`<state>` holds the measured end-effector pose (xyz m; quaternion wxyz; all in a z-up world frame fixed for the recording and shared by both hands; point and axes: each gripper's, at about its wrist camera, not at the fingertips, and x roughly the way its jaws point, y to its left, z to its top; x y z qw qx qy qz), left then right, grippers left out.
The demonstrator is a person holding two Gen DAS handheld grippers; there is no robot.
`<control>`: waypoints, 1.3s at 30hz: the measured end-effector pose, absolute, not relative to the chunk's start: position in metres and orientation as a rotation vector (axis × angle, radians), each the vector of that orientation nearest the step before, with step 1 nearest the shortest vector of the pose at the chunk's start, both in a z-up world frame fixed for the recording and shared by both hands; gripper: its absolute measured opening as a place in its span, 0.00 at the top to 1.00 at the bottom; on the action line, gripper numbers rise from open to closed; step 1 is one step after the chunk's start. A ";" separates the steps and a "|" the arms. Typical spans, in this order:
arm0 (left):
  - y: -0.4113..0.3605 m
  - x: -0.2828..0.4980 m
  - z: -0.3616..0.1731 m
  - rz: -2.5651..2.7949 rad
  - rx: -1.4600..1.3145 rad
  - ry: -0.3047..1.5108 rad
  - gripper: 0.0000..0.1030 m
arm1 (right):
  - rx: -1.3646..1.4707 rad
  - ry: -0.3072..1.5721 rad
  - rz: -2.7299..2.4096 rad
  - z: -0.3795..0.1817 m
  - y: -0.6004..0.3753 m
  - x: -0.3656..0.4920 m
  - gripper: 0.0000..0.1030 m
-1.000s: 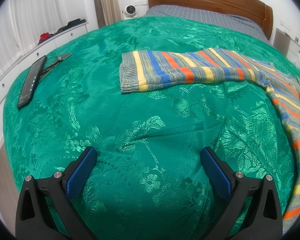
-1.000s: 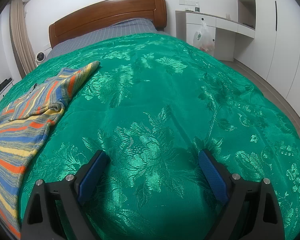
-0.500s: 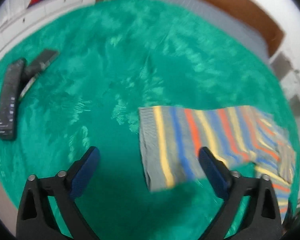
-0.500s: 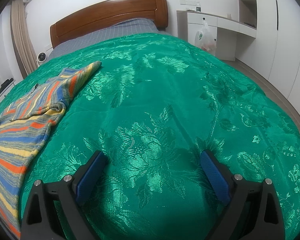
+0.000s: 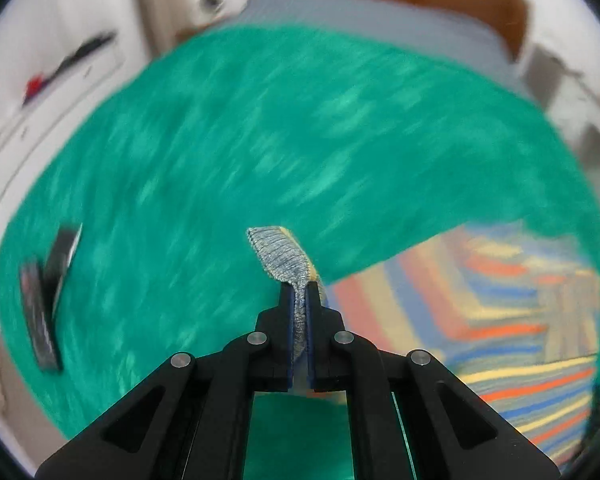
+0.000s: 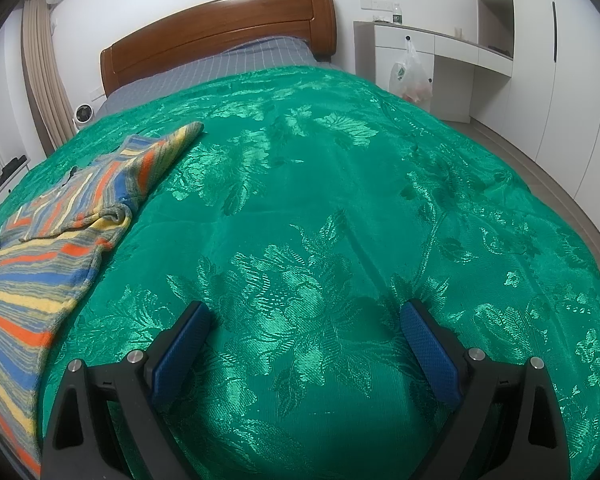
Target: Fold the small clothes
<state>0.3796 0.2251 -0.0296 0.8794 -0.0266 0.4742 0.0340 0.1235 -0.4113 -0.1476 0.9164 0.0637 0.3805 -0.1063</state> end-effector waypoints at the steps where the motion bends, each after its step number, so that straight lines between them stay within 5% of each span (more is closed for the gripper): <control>1: 0.208 0.386 -0.014 0.032 -0.041 0.962 0.97 | 0.132 0.782 -0.218 -0.148 -0.411 0.124 0.07; 6: 0.093 0.392 0.024 -0.195 0.045 0.876 0.97 | 0.134 0.781 -0.216 -0.148 -0.411 0.124 0.07; 12: -0.022 0.380 -0.028 -0.323 0.158 0.910 0.97 | 0.134 0.781 -0.217 -0.148 -0.411 0.124 0.07; 15: -0.065 0.364 -0.074 -0.351 0.247 0.944 0.73 | 0.133 0.781 -0.218 -0.149 -0.410 0.124 0.07; 16: -0.073 0.357 -0.092 -0.345 0.283 0.976 0.46 | 0.133 0.781 -0.218 -0.149 -0.410 0.124 0.07; 17: -0.084 0.339 -0.096 -0.338 0.304 0.984 0.37 | 0.133 0.781 -0.219 -0.149 -0.410 0.124 0.07; 25: 0.003 0.261 -0.097 -0.354 0.238 0.879 0.23 | 0.134 0.778 -0.218 -0.149 -0.410 0.124 0.07; 28: 0.076 0.272 -0.104 -0.225 0.173 0.907 0.26 | 0.134 0.776 -0.218 -0.149 -0.409 0.124 0.07; 30: 0.106 0.282 -0.117 -0.205 0.140 0.971 0.36 | 0.134 0.777 -0.218 -0.149 -0.409 0.124 0.07; 35: 0.088 0.296 -0.139 -0.249 0.249 0.963 0.41 | 0.120 0.784 -0.229 -0.150 -0.407 0.125 0.07; 36: 0.082 0.301 -0.142 -0.226 0.265 0.938 0.48 | 0.117 0.786 -0.231 -0.150 -0.407 0.125 0.07; 37: 0.081 0.305 -0.142 -0.183 0.259 0.902 0.79 | 0.115 0.787 -0.233 -0.150 -0.406 0.125 0.07; 38: 0.087 0.308 -0.144 -0.125 0.237 0.883 0.94 | 0.114 0.788 -0.234 -0.150 -0.406 0.126 0.07; 39: 0.097 0.309 -0.147 -0.091 0.170 0.888 0.95 | 0.114 0.789 -0.234 -0.150 -0.406 0.126 0.07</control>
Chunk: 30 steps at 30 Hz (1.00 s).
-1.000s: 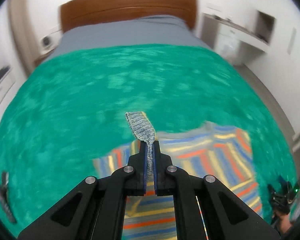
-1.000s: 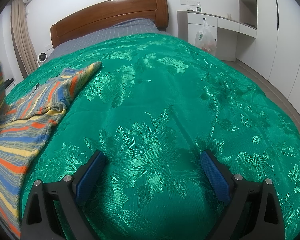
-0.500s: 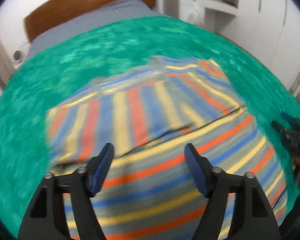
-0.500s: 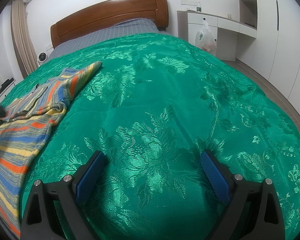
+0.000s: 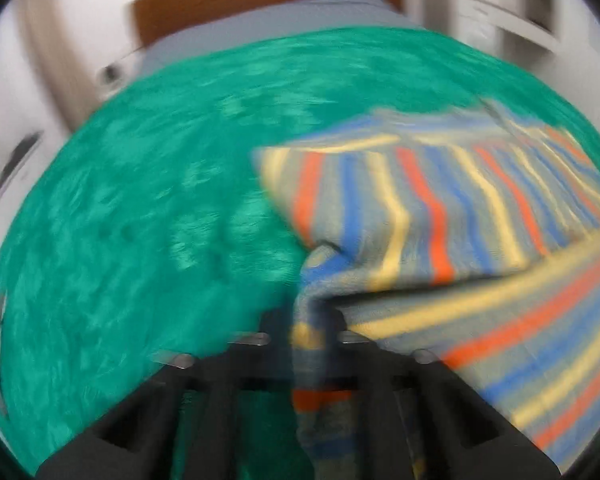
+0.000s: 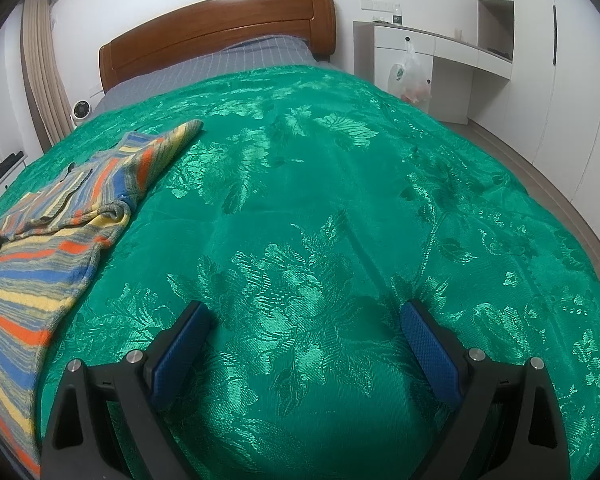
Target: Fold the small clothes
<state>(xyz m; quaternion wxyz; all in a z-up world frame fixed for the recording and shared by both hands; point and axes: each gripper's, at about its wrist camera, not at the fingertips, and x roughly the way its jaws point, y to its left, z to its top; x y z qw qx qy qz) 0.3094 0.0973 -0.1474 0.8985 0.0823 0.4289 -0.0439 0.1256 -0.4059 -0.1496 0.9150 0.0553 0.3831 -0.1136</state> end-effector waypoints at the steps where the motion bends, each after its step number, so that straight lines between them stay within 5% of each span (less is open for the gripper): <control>1: 0.106 0.308 -0.152 -0.065 0.118 0.889 0.96 | 0.114 0.789 -0.234 -0.150 -0.406 0.126 0.07; 5: 0.108 0.291 -0.163 -0.043 0.129 0.860 0.96 | 0.118 0.786 -0.231 -0.150 -0.407 0.126 0.07; 9: 0.113 0.298 -0.162 -0.040 0.084 0.894 0.84 | 0.121 0.785 -0.228 -0.150 -0.407 0.126 0.07; 13: 0.130 0.289 -0.153 -0.030 0.029 0.916 0.52 | 0.122 0.785 -0.227 -0.150 -0.407 0.126 0.07; 17: 0.160 0.259 -0.143 -0.014 -0.025 0.907 0.30 | 0.121 0.785 -0.228 -0.150 -0.407 0.126 0.07; 30: 0.229 0.237 -0.187 0.096 -0.040 0.827 0.00 | 0.116 0.786 -0.230 -0.150 -0.407 0.127 0.07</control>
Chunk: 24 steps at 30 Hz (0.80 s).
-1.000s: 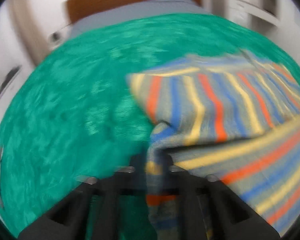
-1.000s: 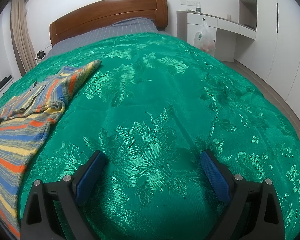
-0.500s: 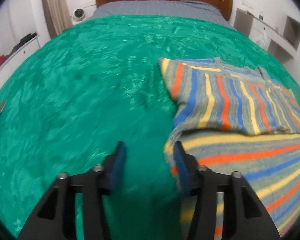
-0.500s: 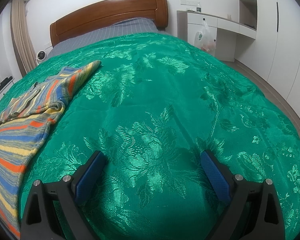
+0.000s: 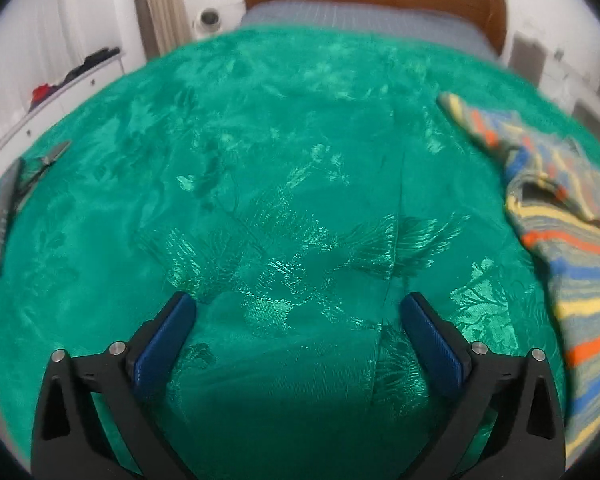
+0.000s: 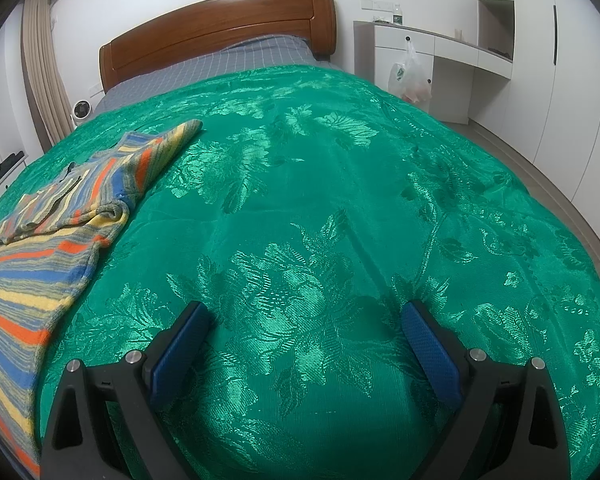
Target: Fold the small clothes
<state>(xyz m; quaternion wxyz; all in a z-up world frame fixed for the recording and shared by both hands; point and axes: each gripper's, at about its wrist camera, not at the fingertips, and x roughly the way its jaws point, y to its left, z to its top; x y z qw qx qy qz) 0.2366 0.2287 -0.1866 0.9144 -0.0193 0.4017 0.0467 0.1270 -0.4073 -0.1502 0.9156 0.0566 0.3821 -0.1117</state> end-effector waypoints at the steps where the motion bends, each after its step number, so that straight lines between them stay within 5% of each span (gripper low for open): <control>1: 0.230 0.234 -0.187 0.092 -0.053 0.810 0.00 | 0.116 0.787 -0.230 -0.150 -0.407 0.127 0.06; 24: 0.231 0.230 -0.192 0.081 -0.062 0.772 0.00 | 0.114 0.785 -0.229 -0.151 -0.407 0.127 0.06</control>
